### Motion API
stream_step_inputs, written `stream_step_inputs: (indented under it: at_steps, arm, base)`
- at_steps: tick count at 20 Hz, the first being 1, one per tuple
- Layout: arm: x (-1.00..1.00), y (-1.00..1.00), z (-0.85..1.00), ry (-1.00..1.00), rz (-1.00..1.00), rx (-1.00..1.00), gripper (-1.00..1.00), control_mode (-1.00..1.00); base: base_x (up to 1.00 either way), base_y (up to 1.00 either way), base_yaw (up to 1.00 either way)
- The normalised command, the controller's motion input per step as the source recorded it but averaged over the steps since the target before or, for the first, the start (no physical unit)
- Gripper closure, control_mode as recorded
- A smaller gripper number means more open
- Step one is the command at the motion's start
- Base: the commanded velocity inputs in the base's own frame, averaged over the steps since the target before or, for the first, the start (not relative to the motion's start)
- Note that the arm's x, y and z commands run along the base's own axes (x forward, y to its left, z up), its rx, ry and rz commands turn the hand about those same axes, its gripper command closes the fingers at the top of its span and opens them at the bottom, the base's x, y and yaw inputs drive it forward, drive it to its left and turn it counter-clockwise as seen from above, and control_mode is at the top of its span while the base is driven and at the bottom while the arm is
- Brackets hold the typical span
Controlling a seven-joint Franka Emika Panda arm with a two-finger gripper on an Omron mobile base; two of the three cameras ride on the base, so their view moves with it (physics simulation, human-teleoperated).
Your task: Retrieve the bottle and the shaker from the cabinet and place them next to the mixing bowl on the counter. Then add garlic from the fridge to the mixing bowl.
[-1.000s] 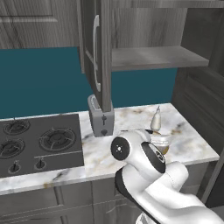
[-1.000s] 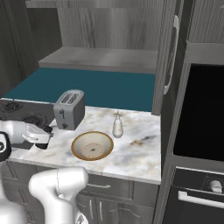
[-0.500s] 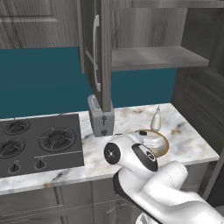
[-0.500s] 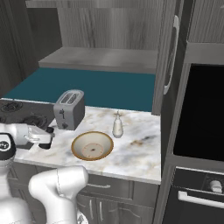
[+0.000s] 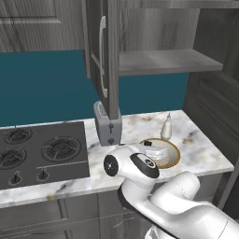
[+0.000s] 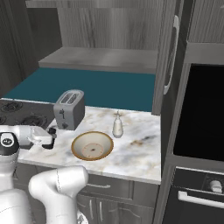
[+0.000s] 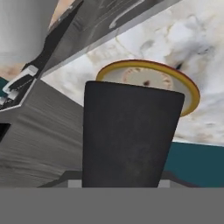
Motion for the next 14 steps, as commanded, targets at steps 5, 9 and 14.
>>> stream_step_inputs:
  at_steps: [5,9,14]
  arm:
    - [0.28,0.00,-0.26,-0.06,-0.01,0.00,1.00,-1.00]
    - [0.27,0.00,-0.29,-0.05,-0.02,0.00,1.00,-1.00]
    - [0.29,0.01,-0.33,-0.05,-0.01,-0.01,1.00,-1.00]
  base:
    - [0.00,0.00,0.00]
    - [0.00,0.00,0.00]
    - [0.00,0.00,0.00]
